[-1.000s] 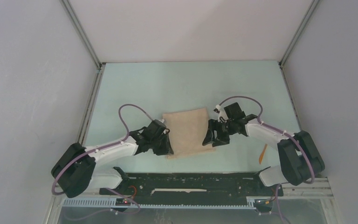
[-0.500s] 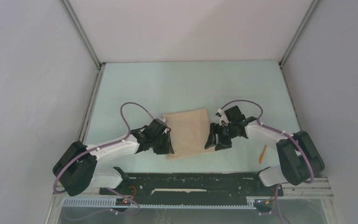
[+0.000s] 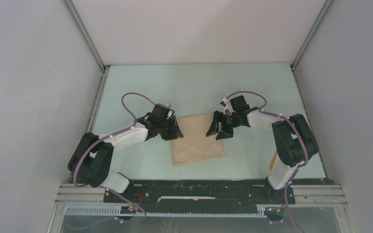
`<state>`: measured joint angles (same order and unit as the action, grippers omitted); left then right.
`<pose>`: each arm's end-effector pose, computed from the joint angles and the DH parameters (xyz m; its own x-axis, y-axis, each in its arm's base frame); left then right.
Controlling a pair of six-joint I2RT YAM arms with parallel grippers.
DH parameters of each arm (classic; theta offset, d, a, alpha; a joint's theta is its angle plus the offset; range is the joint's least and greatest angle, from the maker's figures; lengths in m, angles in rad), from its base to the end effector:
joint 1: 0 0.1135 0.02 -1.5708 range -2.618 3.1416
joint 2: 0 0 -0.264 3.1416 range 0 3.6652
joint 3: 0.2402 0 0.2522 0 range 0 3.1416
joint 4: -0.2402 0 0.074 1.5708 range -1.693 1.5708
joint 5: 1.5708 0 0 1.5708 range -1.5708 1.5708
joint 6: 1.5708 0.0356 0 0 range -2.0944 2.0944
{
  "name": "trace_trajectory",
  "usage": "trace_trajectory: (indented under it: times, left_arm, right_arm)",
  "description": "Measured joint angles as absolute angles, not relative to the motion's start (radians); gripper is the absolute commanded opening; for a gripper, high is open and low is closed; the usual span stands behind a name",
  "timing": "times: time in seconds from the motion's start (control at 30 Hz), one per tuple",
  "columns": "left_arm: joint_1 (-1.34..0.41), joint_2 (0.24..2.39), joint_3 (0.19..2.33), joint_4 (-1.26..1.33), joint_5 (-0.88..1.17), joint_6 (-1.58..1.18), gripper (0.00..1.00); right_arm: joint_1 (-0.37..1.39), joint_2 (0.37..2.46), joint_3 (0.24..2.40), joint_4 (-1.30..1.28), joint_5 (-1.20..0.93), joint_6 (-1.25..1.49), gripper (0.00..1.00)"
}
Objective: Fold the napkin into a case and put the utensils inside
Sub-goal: Smooth out the square-folded napkin at the center of the board.
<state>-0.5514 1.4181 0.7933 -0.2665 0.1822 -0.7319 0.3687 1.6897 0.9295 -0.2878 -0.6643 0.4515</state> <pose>0.2369 -0.1533 0.1950 -0.9020 -0.2168 -0.3733 0.0126 0.8511 -0.5248 0.2916 0.1362 0.1619 -0.9763 -0.0089 -0.2162 -0.1611 0.6973 0.6985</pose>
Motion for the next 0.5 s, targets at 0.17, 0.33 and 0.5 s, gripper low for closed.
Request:
trace_trajectory:
  times: [0.17,0.33,0.5]
  left_arm:
    - [-0.497,1.521,0.724,-0.229,0.185,-0.733,0.47]
    - [-0.48,1.502,0.73,-0.223,0.169,-0.714,0.54]
    - [-0.463,1.497,0.825,-0.25,0.186,-0.709,0.51]
  right_arm:
    - [0.323,1.755,0.902,-0.262,-0.692,0.451,0.75]
    - [0.297,1.735,0.898,-0.263,-0.699,0.451,0.78]
    - [0.297,1.734,0.957,-0.244,-0.741,0.476,0.77]
